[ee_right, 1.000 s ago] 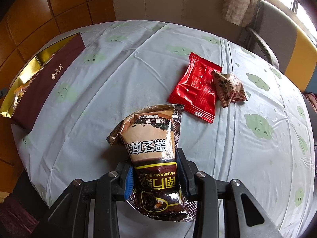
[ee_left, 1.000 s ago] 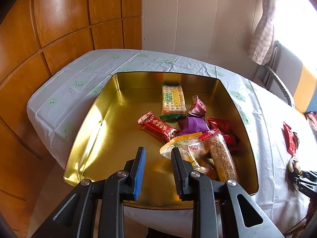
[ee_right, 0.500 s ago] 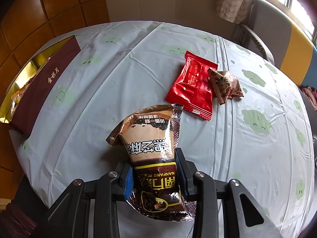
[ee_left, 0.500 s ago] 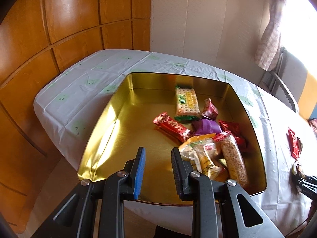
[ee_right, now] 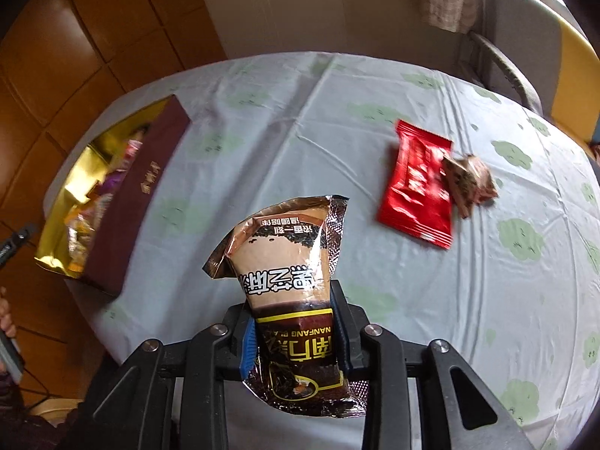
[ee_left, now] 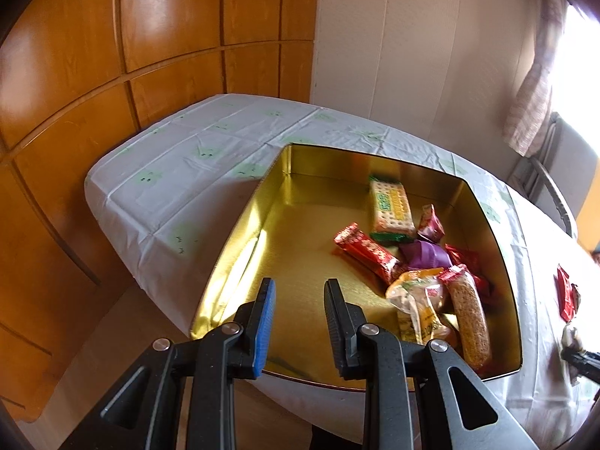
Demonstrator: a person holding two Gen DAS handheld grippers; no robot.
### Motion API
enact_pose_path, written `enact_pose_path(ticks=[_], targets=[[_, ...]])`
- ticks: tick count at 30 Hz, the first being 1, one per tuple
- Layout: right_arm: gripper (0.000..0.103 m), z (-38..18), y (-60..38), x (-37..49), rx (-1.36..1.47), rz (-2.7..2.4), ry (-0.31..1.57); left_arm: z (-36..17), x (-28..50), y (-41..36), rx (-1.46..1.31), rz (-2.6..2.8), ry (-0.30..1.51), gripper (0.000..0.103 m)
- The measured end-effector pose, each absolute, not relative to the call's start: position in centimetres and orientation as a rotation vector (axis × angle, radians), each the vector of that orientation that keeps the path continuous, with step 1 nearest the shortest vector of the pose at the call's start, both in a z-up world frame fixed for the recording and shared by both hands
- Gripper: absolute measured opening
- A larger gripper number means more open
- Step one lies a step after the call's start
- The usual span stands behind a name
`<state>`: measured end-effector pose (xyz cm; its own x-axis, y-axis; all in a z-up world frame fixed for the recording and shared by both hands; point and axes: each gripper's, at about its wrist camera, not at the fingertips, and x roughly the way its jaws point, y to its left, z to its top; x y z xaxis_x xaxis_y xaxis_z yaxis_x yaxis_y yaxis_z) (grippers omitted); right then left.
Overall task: Organize snacks
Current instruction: 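Withdraw the open left tool from the box while right holds the pouch, then lower the brown chocolate pouch into the gold box and open the right tool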
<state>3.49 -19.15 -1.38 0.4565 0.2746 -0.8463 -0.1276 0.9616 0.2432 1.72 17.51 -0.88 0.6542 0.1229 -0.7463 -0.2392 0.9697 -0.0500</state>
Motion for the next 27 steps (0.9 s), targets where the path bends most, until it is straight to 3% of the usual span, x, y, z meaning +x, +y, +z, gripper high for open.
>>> enact_pose_path(ticks=[7, 13, 21, 27], targets=[[0.033, 2.9, -9.0, 4.6, 0.097, 0.525, 1.011, -0.7, 1.4, 18.5, -0.161, 0.226, 0.817, 0.027], [0.033, 3.5, 0.2, 5.9, 0.077, 0.709, 1.044, -0.4, 0.9, 19.4, -0.173, 0.242, 0.796, 0.027], [0.033, 1.7, 8.3, 7.8, 0.073, 0.778, 1.122, -0.6, 0.4, 21.2, -0.206, 0.27, 0.793, 0.027], [0.037, -3.2, 10.6, 10.0, -0.022, 0.72, 1.204, -0.9, 0.5, 21.7, -0.223, 0.274, 0.8, 0.027]])
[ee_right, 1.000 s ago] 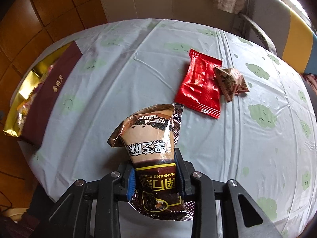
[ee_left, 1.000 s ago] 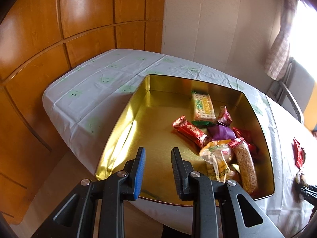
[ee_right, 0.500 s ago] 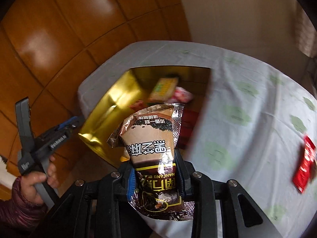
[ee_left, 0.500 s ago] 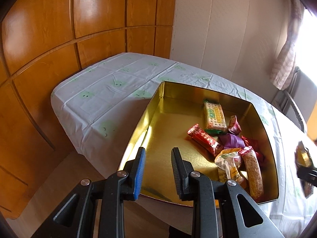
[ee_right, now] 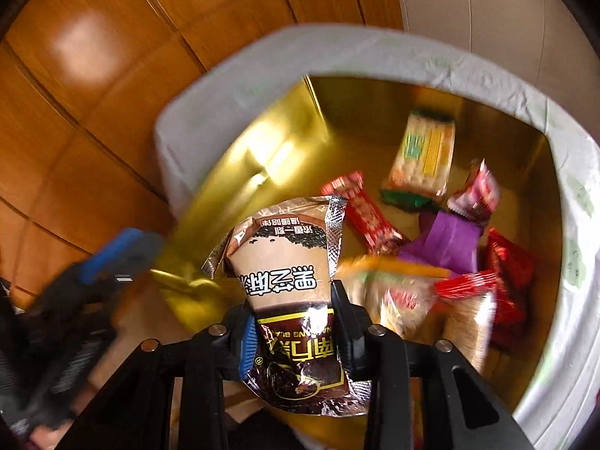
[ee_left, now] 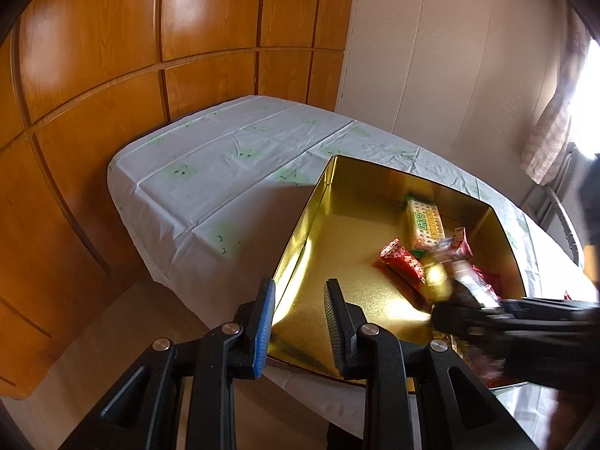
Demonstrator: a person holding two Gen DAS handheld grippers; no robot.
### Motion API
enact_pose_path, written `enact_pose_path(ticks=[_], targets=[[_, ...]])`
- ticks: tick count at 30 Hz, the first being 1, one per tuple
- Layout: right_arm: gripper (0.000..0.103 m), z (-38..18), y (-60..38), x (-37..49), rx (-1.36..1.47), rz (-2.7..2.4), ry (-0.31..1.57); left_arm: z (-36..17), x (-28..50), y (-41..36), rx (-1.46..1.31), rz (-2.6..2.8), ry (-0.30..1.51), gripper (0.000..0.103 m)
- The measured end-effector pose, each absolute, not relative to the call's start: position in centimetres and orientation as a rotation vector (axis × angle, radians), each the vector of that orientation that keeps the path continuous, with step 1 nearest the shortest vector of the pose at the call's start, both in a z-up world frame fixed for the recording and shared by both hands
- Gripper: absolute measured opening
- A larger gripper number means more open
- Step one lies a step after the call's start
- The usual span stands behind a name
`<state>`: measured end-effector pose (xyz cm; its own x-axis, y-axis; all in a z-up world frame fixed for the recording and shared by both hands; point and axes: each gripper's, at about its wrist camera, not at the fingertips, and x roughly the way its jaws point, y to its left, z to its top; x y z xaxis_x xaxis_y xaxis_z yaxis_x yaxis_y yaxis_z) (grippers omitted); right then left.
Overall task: Organize snacks
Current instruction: 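Lower the brown chocolate pouch into the gold box and open the right tool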
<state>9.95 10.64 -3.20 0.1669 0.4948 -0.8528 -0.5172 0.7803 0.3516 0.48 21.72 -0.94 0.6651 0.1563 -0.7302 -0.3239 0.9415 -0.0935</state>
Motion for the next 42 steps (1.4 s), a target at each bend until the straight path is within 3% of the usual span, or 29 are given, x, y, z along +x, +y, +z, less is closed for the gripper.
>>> enact_pose_path(ticks=[4, 12, 17, 42], targets=[[0.042, -4.2, 10.5, 10.0, -0.023, 0.716, 1.215, -1.3, 0.6, 21.7, -0.23, 0.268, 0.814, 0.027], [0.042, -2.7, 10.0, 8.9, -0.042, 0.76, 1.166, -1.8, 0.7, 21.4, -0.222, 0.266, 0.825, 0.027], [0.034, -3.3, 11.1, 8.3, -0.141, 0.736, 1.162, -1.6, 0.7, 21.2, -0.218, 0.267, 0.815, 0.027], [0.031, -4.5, 11.5, 8.4, -0.187, 0.656, 1.136, -0.9, -0.3, 20.0, -0.18, 0.249, 0.816, 0.03]])
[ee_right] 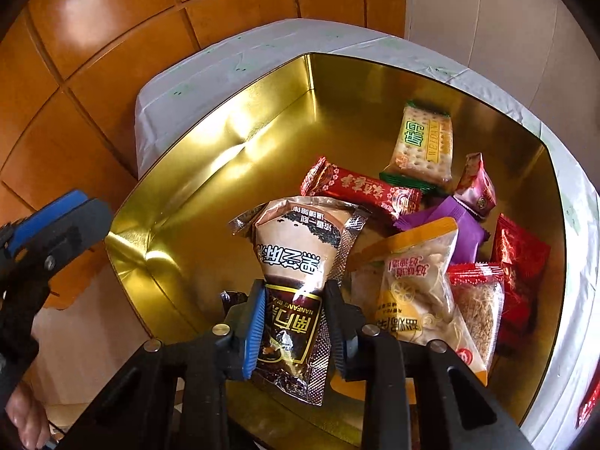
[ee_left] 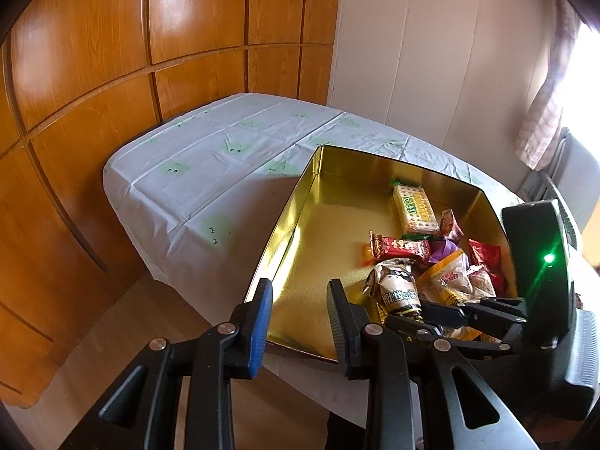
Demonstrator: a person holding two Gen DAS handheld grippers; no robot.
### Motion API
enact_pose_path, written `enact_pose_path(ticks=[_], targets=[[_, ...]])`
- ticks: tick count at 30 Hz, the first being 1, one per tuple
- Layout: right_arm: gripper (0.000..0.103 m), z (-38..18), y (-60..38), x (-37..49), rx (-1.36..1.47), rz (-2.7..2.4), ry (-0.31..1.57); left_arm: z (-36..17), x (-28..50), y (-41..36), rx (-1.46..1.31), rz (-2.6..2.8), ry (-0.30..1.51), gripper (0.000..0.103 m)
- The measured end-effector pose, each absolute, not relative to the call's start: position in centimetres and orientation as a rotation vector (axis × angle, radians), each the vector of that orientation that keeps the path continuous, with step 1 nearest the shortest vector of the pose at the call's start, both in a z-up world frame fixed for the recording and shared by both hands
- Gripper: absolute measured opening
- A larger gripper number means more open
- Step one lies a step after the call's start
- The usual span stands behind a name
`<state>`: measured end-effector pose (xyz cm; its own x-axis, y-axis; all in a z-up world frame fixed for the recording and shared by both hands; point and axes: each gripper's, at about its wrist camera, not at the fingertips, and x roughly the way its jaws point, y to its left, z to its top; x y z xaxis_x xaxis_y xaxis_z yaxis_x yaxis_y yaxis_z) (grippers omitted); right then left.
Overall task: Organize snacks
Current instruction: 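Lower the brown chocolate pouch into the gold box and open the right tool, then move both open tools back toward the remaining snacks on the table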
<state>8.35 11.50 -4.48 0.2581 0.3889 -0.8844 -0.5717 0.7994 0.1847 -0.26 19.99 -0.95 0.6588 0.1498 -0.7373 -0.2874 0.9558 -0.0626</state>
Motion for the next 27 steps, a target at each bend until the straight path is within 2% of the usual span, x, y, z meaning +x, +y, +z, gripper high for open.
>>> enact_pose_path(ticks=[6, 16, 20, 27], targets=[[0.033, -3.9, 9.8, 8.5, -0.077, 0.66, 1.157, -0.4, -0.8, 19.6, -0.16, 0.252, 0.804, 0.038], [0.033, -0.8, 6.8, 7.6, -0.016, 0.637, 1.076, 0.0, -1.1, 18.7, -0.14, 0.237, 0.796, 0.038], [0.036, 0.6, 5.1, 7.5, 0.013, 0.614, 1.045, 0.3, -1.1, 18.0, -0.129, 0.221, 0.788, 0.044], [0.037, 2.3, -0.3, 7.3, 0.029, 0.533, 1.006, 0.4, -0.8, 16.0, -0.095, 0.165, 0.794, 0.047]])
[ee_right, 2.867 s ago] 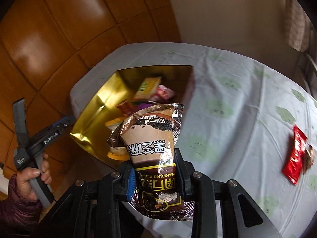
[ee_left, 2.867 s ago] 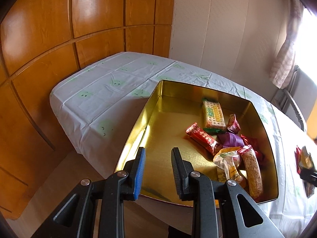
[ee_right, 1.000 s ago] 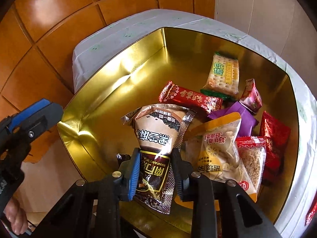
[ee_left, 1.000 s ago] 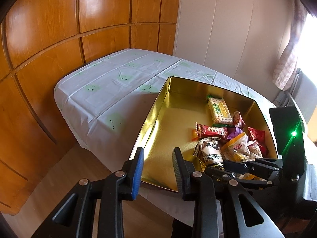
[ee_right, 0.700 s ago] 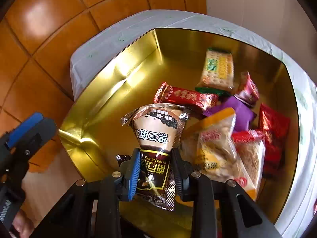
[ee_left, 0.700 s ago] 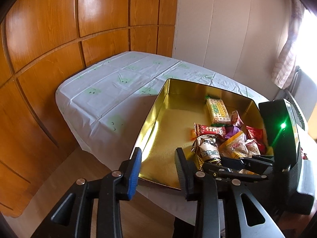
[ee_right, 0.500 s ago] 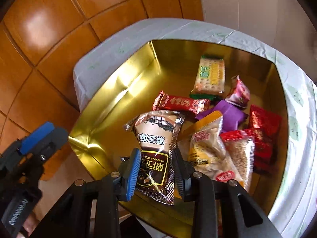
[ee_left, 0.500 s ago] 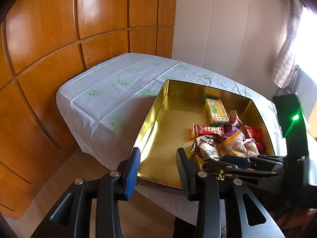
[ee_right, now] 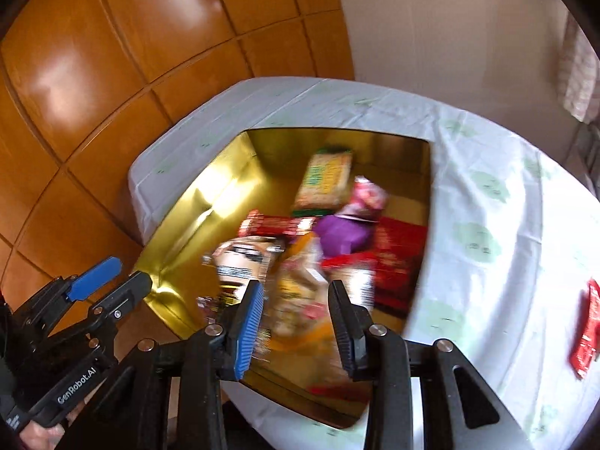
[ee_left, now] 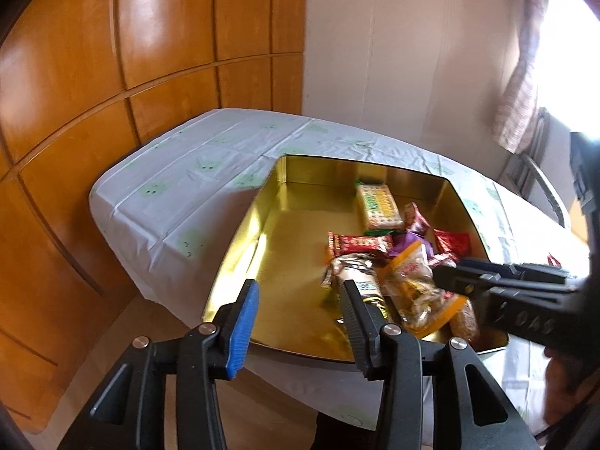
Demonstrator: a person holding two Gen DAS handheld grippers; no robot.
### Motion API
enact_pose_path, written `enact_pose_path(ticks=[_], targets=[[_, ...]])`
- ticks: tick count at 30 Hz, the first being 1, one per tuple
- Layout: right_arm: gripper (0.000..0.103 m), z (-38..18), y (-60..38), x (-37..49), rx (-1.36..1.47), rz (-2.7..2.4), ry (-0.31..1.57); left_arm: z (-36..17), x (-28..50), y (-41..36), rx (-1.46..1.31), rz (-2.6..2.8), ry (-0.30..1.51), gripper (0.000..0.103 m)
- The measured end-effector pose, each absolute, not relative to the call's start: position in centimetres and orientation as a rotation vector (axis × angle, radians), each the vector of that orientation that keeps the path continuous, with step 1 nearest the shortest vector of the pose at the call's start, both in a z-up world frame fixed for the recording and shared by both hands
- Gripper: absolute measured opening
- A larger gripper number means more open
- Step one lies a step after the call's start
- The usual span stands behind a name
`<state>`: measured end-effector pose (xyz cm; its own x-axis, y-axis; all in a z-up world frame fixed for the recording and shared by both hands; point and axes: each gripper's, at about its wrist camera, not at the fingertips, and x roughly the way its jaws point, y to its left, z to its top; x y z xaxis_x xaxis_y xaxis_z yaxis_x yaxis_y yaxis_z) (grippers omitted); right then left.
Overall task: Organize snacks
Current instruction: 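Move both open tools back toward the remaining snacks on the table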
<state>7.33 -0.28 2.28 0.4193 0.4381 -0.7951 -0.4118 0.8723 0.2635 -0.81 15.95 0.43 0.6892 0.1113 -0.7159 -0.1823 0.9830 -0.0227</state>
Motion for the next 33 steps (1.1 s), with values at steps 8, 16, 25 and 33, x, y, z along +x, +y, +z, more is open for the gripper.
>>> enact_pose_path(ticks=[8, 16, 25, 33], targets=[[0.037, 2.8, -11.1, 7.6, 0.072, 0.32, 0.999, 0.3, -0.1, 12.0, -0.034, 0.041, 0.815, 0.05], [0.037, 1.2, -24.8, 7.2, 0.154, 0.038, 1.07, 1.2, 0.9, 7.9, 0.028, -0.078, 0.807, 0.05], [0.037, -0.1, -34.7, 6.4, 0.206, -0.119, 1.138, 2.6, 2.3, -0.5, 0.13, -0.292, 0.803, 0.05], [0.037, -1.4, -38.0, 6.0, 0.363, -0.127, 1.114, 0.7, 5.6, -10.8, 0.22, -0.466, 0.894, 0.05]])
